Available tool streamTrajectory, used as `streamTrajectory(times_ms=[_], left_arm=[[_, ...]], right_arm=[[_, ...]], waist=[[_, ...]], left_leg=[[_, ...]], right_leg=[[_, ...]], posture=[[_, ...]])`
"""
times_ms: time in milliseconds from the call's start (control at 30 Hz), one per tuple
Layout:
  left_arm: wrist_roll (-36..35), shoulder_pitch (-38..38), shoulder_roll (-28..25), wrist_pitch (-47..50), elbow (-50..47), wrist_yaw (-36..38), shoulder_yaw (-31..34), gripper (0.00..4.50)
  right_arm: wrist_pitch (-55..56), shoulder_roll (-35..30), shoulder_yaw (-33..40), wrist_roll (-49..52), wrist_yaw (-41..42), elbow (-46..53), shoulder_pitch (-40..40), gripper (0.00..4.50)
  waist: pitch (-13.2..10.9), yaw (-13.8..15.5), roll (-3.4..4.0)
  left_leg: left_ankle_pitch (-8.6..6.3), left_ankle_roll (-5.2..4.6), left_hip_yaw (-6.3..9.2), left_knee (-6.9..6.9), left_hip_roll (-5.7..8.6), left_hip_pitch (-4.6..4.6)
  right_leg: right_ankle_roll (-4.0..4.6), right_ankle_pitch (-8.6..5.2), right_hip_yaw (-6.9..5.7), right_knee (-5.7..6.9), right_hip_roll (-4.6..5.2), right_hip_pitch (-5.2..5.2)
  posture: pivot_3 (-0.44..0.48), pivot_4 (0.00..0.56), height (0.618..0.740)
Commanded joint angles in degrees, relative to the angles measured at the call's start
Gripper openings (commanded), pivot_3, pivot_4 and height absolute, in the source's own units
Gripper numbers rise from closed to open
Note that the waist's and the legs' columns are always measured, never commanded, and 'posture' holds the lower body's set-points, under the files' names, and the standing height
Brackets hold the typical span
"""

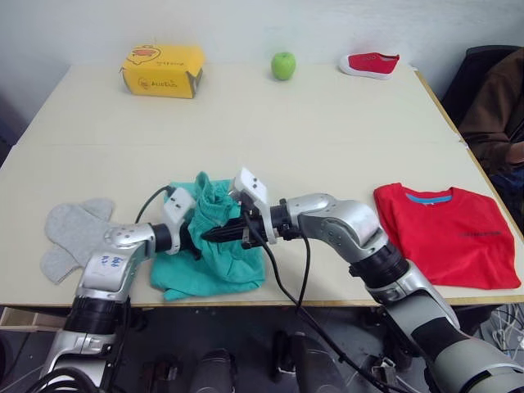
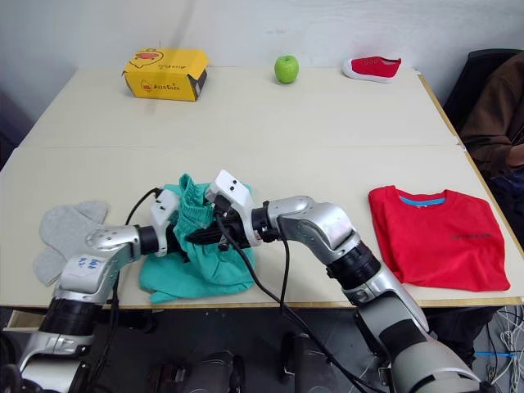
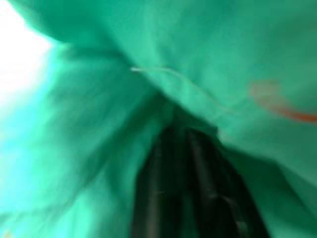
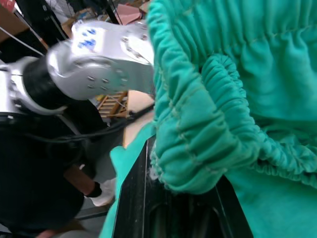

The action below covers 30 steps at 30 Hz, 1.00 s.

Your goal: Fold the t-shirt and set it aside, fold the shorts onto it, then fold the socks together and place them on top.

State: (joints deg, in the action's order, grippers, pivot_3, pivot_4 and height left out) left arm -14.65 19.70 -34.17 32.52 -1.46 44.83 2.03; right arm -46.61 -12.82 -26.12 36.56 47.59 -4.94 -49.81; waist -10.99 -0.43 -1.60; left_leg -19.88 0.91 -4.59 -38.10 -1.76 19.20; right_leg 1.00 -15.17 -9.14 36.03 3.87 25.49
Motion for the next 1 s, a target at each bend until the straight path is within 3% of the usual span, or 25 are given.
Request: streamTrajectory(times_ms=[33,200,333,433,500,567,667,800,1000], left_arm=[[-1.73,-3.14,-2.86,3.21,-6.07,-1.81,5.12,1.78],[-5.94,-8.10,-8.79,7.15,-11.29,-1.13,15.81,3.31],[-10.78,-9.76,-12.36,10.96,-13.04,0.73,22.95,4.49],[-15.29,-10.52,-15.81,13.49,-13.56,3.92,28.75,4.49],[-20.55,-8.73,-16.60,15.65,-14.48,5.52,31.53,4.50],[-24.52,-5.01,-16.69,17.27,-16.13,6.00,29.89,4.09],[-27.51,1.10,-15.99,19.77,-19.15,5.94,22.20,3.31],[-22.90,6.13,-15.99,20.00,-17.91,5.99,8.32,1.95],[-8.51,10.75,-13.29,11.08,-0.96,1.59,-4.49,0.10]], right_arm=[[0.27,1.49,2.54,1.26,4.95,1.35,-1.11,1.57],[3.02,0.10,2.64,-0.32,12.02,2.61,-1.71,3.23],[4.59,-0.83,3.66,-1.78,15.49,1.60,-2.50,3.25],[6.17,-0.79,4.45,-3.86,15.39,-0.23,-2.64,3.25],[8.78,-0.50,3.66,-6.84,14.61,-2.05,-1.84,2.88],[12.15,-0.07,2.00,-10.76,13.68,-4.44,-0.98,2.33],[16.92,0.29,-0.32,-16.31,12.99,-7.67,0.42,1.32],[20.88,-0.05,-2.30,-21.16,13.95,-9.91,2.30,0.00],[21.89,-2.61,-3.02,-25.25,15.70,-8.12,5.25,0.00]], waist=[[-0.01,0.05,0.02],[-0.03,-0.01,0.03],[-0.05,0.12,0.06],[-0.05,0.12,0.06],[-0.05,0.10,0.07],[-0.05,0.26,0.07],[-0.04,0.53,0.04],[-0.04,0.02,0.05],[-0.05,-1.16,0.06]], left_leg=[[-0.01,-0.01,0.00,0.00,0.02,0.01],[-0.08,-0.07,0.01,0.04,0.02,0.03],[-0.13,-0.14,0.00,0.03,0.06,0.04],[-0.16,-0.16,0.00,0.02,0.08,0.04],[-0.16,-0.14,0.00,0.03,0.08,0.04],[-0.17,-0.13,0.00,0.02,0.09,0.05],[-0.16,-0.12,0.02,-0.01,0.14,0.06],[-0.15,-0.11,-0.03,0.01,0.20,0.07],[-0.10,-0.02,-0.05,0.05,0.12,0.07]], right_leg=[[0.00,0.00,0.00,0.00,0.03,0.01],[0.00,0.00,0.00,-0.02,0.04,0.02],[0.01,0.00,-0.01,-0.09,0.10,0.03],[0.00,0.00,-0.01,-0.12,0.13,0.03],[0.01,0.00,-0.01,-0.10,0.13,0.04],[0.00,0.00,-0.01,-0.11,0.13,0.04],[0.00,0.00,-0.01,-0.12,0.18,0.02],[-0.05,0.03,0.01,-0.01,0.21,0.00],[-0.05,0.03,0.00,-0.02,0.07,0.04]], posture=[[0.000,0.150,0.740],[0.000,0.150,0.740],[0.000,0.150,0.740],[0.000,0.150,0.740],[0.000,0.150,0.740],[0.000,0.150,0.740],[0.000,0.150,0.740],[0.000,0.150,0.740],[0.000,0.150,0.740]])
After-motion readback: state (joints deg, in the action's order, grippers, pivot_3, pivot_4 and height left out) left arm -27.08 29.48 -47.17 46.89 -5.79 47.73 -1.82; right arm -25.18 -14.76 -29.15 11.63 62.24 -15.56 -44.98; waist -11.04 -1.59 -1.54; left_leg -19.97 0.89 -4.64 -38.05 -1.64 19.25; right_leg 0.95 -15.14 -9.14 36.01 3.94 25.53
